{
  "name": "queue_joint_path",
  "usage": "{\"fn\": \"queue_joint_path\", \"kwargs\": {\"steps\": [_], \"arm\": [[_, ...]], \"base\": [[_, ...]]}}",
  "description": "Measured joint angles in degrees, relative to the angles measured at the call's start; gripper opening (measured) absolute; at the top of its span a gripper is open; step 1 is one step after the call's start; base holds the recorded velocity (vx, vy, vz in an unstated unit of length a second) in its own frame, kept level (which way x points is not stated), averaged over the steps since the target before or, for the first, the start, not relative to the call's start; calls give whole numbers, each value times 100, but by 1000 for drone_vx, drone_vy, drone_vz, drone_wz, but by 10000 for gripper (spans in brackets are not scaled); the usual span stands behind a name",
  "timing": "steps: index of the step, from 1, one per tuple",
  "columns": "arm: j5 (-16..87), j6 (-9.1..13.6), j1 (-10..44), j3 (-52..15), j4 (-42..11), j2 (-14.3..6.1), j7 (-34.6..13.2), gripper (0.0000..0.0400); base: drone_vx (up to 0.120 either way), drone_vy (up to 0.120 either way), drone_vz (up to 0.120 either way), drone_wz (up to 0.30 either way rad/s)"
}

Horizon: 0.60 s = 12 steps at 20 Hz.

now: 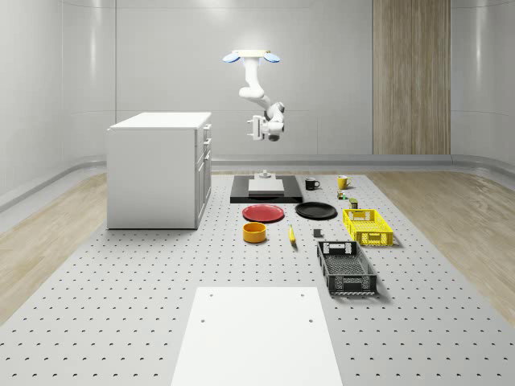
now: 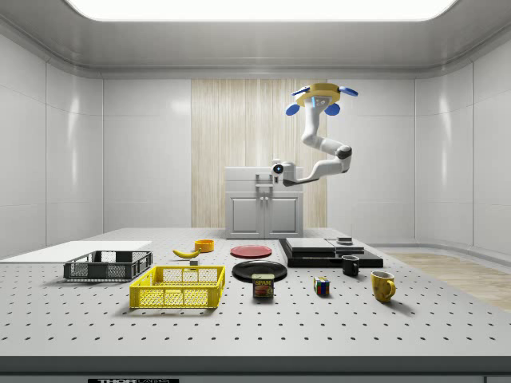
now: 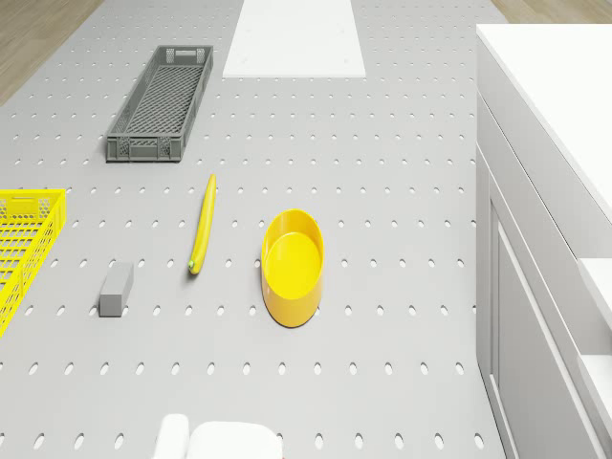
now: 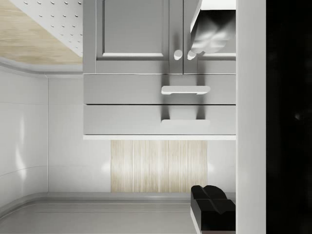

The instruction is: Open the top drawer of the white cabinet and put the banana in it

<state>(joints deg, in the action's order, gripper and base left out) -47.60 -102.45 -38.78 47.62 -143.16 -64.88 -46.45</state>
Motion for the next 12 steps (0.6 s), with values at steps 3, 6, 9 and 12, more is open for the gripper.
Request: {"fn": "queue_joint_path", "kwargs": {"steps": [3, 6, 9, 12], "arm": [[-119, -191, -47, -146, -120, -8, 25, 400], [-261, -394, -104, -306, -239, -4, 61, 400], [-422, -605, -170, -475, -350, 14, 107, 400], [-601, -819, -247, -652, -451, 47, 163, 400]], "base": [[0, 0, 0, 0], [0, 0, 0, 0], [0, 0, 0, 0], [0, 0, 0, 0]]}}
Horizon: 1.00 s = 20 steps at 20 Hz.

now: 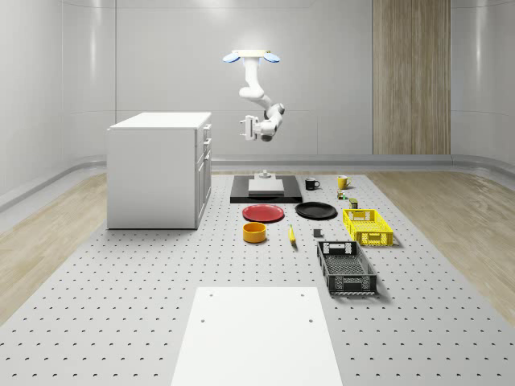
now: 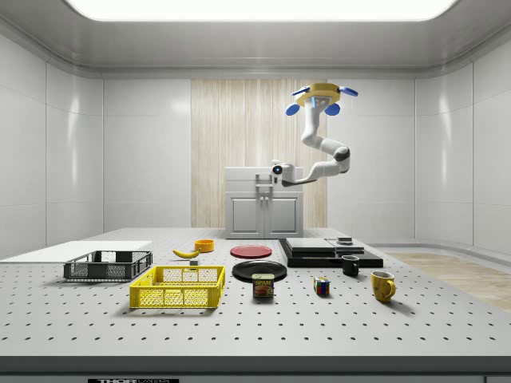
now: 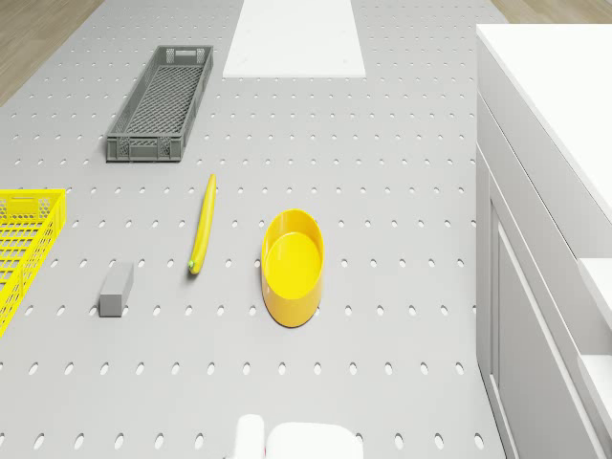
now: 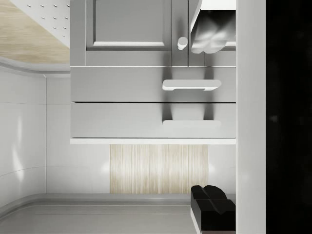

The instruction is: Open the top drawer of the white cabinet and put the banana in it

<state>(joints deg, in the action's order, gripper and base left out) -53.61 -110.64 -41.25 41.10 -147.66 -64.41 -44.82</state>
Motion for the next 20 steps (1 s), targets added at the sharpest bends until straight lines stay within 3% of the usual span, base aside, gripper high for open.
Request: {"fn": "queue_joint_path", "kwargs": {"steps": [10, 20], "arm": [[-716, -706, -322, -613, -225, 232, 265, 400], [-1574, -1319, -681, -1216, -244, 667, 644, 400]], "base": [[0, 0, 0, 0], [0, 0, 0, 0]]}}
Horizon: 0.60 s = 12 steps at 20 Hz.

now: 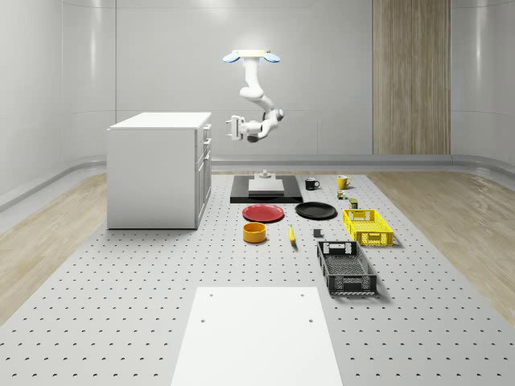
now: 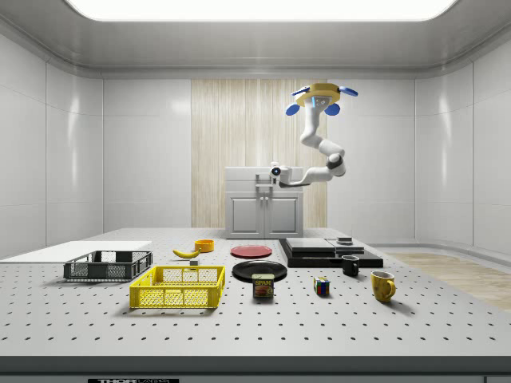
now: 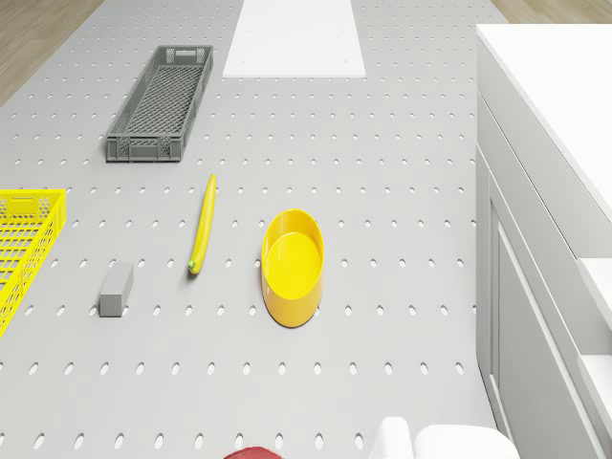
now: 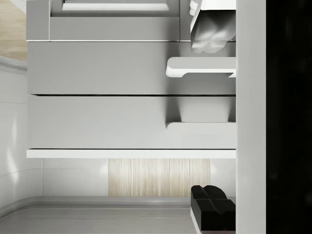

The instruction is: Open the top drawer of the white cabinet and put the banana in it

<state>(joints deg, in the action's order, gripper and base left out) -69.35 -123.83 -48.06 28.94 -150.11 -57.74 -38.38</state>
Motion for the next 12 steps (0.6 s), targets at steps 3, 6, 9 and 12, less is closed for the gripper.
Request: {"fn": "queue_joint_path", "kwargs": {"steps": [3, 6, 9, 12], "arm": [[-191, -70, -92, -64, 93, 210, 135, 400], [-311, -51, -175, -22, 255, 474, 273, 400], [-390, 20, -244, 66, 444, 748, 397, 400], [-499, 55, -297, 92, 586, 974, 501, 400]], "base": [[0, 0, 0, 0], [0, 0, 0, 0], [0, 0, 0, 0], [0, 0, 0, 0]]}}
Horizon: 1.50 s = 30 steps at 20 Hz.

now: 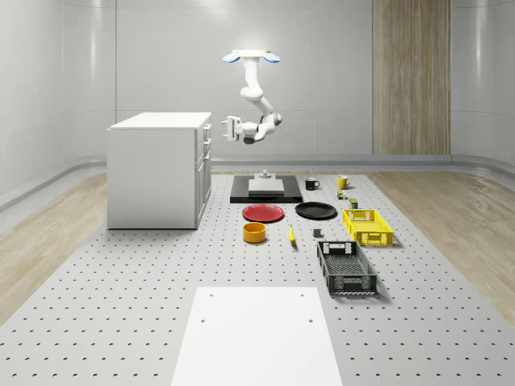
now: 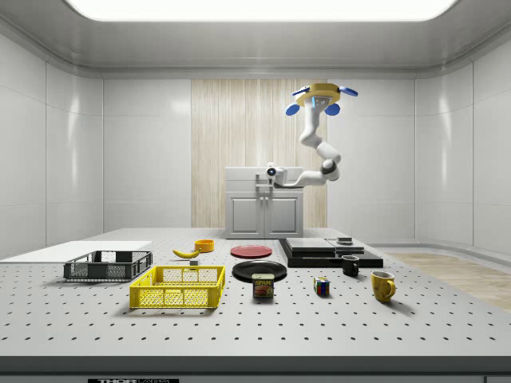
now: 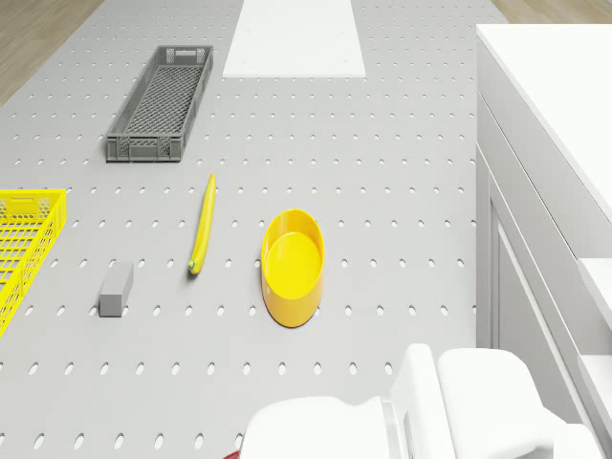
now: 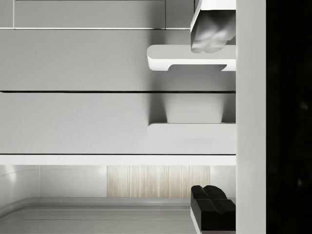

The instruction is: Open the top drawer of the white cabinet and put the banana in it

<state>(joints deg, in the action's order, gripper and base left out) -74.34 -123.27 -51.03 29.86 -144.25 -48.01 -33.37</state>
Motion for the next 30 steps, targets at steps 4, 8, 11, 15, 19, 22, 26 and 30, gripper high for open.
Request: {"fn": "queue_joint_path", "kwargs": {"steps": [4, 8, 11, 15, 19, 22, 26, 30], "arm": [[-240, -43, -71, -91, 134, 266, 139, 400], [-491, -94, -104, -230, 238, 495, 261, 400], [-674, -126, -107, -349, 306, 650, 342, 400], [-897, -146, -76, -505, 374, 832, 446, 400], [-1076, -103, 7, -603, 341, 956, 604, 400], [-1193, -72, 77, -692, 339, 1042, 684, 400], [-1411, -84, 138, -871, 398, 1209, 784, 400], [-1601, -81, 220, -1050, 468, 1365, 857, 400]], "base": [[0, 0, 0, 0], [0, 0, 0, 0], [0, 0, 0, 0], [0, 0, 0, 0], [0, 0, 0, 0], [0, 0, 0, 0], [0, 0, 0, 0], [0, 0, 0, 0]]}}
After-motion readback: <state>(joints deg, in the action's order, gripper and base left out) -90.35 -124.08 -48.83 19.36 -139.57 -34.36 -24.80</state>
